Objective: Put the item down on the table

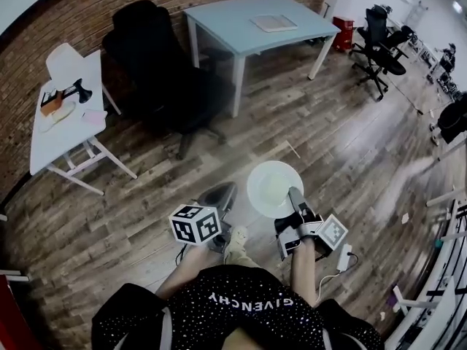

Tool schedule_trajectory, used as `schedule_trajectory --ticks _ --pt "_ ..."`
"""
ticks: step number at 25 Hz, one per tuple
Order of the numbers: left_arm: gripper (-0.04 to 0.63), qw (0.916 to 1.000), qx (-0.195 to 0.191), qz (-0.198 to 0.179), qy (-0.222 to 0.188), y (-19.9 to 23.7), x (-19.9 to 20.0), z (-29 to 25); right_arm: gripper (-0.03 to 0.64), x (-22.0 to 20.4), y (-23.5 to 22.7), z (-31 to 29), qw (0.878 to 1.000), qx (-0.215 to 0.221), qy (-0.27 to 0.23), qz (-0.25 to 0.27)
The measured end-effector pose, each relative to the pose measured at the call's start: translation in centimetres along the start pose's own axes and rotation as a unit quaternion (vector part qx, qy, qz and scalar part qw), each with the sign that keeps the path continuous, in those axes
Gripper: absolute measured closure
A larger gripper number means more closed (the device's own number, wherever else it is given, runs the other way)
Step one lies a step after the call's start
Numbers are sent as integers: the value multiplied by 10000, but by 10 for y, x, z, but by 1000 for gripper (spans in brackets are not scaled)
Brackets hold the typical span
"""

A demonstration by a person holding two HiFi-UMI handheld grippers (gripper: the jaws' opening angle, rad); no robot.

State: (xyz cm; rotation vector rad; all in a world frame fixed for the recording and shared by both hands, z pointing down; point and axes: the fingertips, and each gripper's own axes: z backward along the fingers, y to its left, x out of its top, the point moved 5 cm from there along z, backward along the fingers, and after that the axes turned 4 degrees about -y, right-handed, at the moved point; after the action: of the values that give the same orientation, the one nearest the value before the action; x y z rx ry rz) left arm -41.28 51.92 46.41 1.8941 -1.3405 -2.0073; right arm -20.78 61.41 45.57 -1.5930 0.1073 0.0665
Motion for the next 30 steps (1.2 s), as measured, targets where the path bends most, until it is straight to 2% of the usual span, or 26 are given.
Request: schedule_trajectory --ticks 4,8,13,21,25,30 --pt "583 9999 -4 -31 -108 3 23 -50 583 36 4 -39 9999 128 45 -30" --pt "583 9999 42 -54 -82 6 30 -88 581 65 -1 -71 9999 81 113 -46" --pt "583 9997 157 -77 -144 13 36 -122 581 90 -3 -106 9993 219 289 -67" --pt "583 9994 328 -60 -60 19 35 -135 581 96 -13 -117 9990 136 383 -185" --pt "583 9993 237 -288 89 8 31 -141 581 105 -16 -108 9994 97 209 -247" --pt "583 9993 193 -220 223 14 27 -148 581 108 -24 -105 9995 36 65 -296"
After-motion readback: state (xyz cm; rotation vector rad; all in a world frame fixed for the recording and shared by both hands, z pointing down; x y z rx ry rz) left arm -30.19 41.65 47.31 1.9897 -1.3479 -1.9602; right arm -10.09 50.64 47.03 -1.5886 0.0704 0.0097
